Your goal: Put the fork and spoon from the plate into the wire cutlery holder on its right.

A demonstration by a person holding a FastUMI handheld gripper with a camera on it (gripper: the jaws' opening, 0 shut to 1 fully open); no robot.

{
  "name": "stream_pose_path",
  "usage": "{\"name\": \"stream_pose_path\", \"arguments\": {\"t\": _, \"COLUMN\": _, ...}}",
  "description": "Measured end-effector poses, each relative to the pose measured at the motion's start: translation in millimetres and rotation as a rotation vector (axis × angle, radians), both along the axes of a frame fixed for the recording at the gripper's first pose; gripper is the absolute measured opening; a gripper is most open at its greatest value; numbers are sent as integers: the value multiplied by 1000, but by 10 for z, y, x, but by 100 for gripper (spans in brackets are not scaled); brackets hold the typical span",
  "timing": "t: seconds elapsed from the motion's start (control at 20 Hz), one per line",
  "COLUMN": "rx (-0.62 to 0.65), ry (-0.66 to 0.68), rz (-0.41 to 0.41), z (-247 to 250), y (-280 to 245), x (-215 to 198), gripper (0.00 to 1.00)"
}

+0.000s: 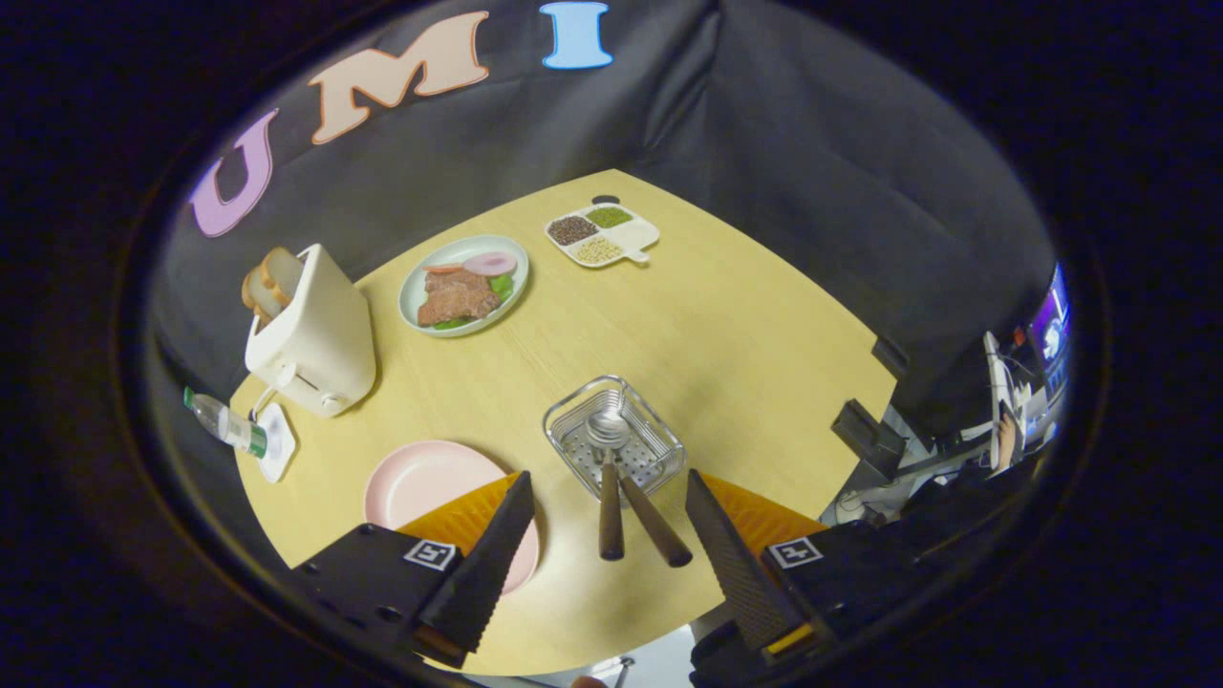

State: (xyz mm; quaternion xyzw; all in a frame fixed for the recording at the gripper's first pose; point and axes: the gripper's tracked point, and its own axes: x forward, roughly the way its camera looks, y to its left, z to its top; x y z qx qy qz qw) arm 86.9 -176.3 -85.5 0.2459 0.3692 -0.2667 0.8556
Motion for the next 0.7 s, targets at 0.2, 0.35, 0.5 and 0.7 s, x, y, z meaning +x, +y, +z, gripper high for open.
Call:
{"name": "stream_pose_path", "arguments": {"t": 0.2, "rx": -13, "ry": 3, "rz": 0, "z": 25, "y": -22, "x": -61, "gripper": 100}}
{"name": "stream_pose_path", "arguments": {"t": 0.35, "rx": -79, "ry": 19, "rz": 29, "z": 118, "y": -58, "x": -138, "gripper": 100}}
{"name": "stream_pose_path", "arguments": {"t": 0.5, "rx": -155, "ry": -28, "rz": 84, "z": 307, "y": -52, "x": -107, "gripper": 100}}
{"name": "stream_pose_path", "arguments": {"t": 0.7, "rx": -296, "ry": -217, "rz": 169, "z": 703, "y": -89, "x": 38, "gripper": 100}}
